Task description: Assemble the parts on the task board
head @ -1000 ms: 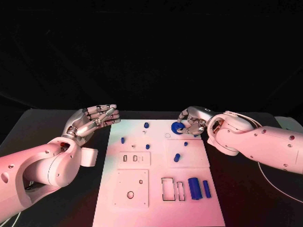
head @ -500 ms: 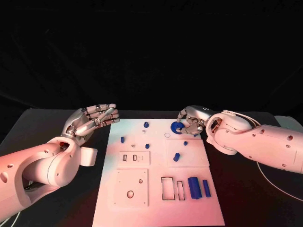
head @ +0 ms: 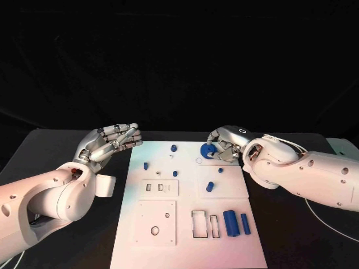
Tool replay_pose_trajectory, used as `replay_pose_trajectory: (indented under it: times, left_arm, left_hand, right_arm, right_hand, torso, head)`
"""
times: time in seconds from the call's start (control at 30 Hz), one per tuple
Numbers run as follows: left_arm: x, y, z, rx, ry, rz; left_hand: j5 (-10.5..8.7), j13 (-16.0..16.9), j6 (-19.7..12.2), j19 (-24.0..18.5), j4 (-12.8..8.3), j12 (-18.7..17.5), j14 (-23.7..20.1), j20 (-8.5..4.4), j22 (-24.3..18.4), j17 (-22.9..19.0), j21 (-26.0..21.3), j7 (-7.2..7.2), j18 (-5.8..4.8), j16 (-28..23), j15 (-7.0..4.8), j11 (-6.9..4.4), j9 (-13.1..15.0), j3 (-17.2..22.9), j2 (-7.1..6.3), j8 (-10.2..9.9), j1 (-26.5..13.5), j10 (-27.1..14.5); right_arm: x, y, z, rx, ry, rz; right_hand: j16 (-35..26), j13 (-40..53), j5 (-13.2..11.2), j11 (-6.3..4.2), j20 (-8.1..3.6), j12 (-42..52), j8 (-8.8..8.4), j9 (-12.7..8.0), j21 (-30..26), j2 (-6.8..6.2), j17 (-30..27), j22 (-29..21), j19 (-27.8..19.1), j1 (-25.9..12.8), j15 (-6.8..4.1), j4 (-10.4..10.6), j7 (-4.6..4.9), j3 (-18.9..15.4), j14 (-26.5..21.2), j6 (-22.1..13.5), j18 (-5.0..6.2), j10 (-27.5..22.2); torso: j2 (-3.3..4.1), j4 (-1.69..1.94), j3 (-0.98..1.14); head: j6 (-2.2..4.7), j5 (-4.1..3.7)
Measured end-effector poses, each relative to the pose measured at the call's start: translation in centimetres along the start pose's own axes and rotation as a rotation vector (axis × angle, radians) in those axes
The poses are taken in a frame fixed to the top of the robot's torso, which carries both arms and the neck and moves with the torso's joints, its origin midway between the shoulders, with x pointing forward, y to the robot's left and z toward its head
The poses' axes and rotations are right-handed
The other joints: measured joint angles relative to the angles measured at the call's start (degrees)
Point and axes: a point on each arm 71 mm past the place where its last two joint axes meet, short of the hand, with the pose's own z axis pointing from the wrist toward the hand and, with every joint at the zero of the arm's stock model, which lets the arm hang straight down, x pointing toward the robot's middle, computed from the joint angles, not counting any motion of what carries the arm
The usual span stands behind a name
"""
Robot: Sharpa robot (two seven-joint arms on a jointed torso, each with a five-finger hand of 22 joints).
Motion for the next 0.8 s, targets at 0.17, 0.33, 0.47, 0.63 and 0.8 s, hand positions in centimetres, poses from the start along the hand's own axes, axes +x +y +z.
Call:
replay_pose_trajectory:
  times: [0.17,0.33,0.47,0.63,0.8]
  left_arm:
    - [0.0,0.0,0.0,0.0,0.0,0.0]
    - [0.0,0.1,0.1,-0.001,0.0,0.0]
    - [0.1,0.1,0.1,-0.001,0.0,0.0]
    - [0.2,0.1,0.2,-0.001,0.003,-0.002]
    - [0.6,0.1,0.3,-0.001,0.01,-0.006]
  left_hand:
    - [0.0,0.0,0.0,0.0,-0.05,0.0,0.0,0.0,0.0,0.0,0.0,0.0,0.0,0.0,0.0,-0.22,-0.08,0.38,0.0,-0.24,0.0,-0.21]
    - [0.0,0.0,0.0,0.0,-0.05,0.0,0.0,0.0,0.0,0.0,0.0,0.0,0.01,0.0,0.0,-0.21,-0.08,0.38,0.0,-0.24,0.0,-0.21]
    - [0.0,0.0,0.0,0.0,-0.05,0.0,0.0,0.0,0.0,0.0,0.0,0.0,0.0,0.0,0.0,-0.21,-0.08,0.37,0.0,-0.24,0.0,-0.21]
    - [0.0,0.0,0.0,0.0,-0.05,0.0,0.0,0.0,0.01,0.0,0.0,0.0,0.0,0.0,0.0,-0.21,-0.08,0.37,0.0,-0.24,0.0,-0.21]
    - [0.0,0.0,0.0,0.0,-0.04,0.0,0.0,0.0,0.01,0.0,0.0,0.0,0.0,0.0,0.0,-0.21,-0.08,0.37,0.0,-0.24,0.0,-0.21]
  right_arm:
    - [-0.6,2.2,-0.4,-0.068,-0.05,-0.014]
    - [-1.5,5.4,-0.6,-0.151,-0.102,-0.033]
    - [-1.6,7.7,-0.2,-0.202,-0.127,-0.049]
    - [-0.9,10.2,0.7,-0.248,-0.136,-0.062]
    - [0.2,11.0,1.5,-0.253,-0.13,-0.077]
  right_hand:
    - [0.0,0.0,-0.1,0.0,0.0,0.0,0.0,0.0,0.0,0.0,0.0,-0.01,0.0,0.0,0.0,-0.16,-0.01,0.17,0.0,-0.01,0.0,0.0]
    - [0.0,-0.01,-0.18,0.0,0.0,0.0,0.0,0.0,0.0,-0.01,-0.01,-0.01,0.0,-0.01,0.0,-0.02,-0.01,0.34,0.0,-0.01,0.0,0.0]
    - [0.0,-0.01,-0.12,0.0,0.01,0.21,0.0,0.0,0.0,-0.02,0.04,-0.01,0.0,-0.01,0.0,0.15,-0.02,0.52,0.0,-0.01,0.0,0.0]
    - [0.0,-0.01,-0.11,0.0,0.01,0.21,0.0,0.0,0.0,-0.02,0.04,-0.02,0.0,-0.01,0.0,0.22,-0.02,0.59,0.0,-0.02,0.0,0.0]
    - [0.0,-0.01,-0.11,0.01,0.01,0.21,0.0,0.0,0.0,-0.03,0.04,-0.02,0.0,-0.01,0.01,0.23,-0.03,0.58,0.0,-0.02,0.0,0.0]
  torso:
    - [-0.02,-0.04,0.0]
    - [-0.05,-0.06,-0.03]
    - [-0.05,-0.01,-0.07]
    - [0.03,0.07,-0.15]
    - [0.06,0.2,-0.18]
  head:
    - [0.17,0.16]
    - [0.32,0.18]
    - [0.43,0.25]
    - [0.46,0.44]
    - [0.35,0.56]
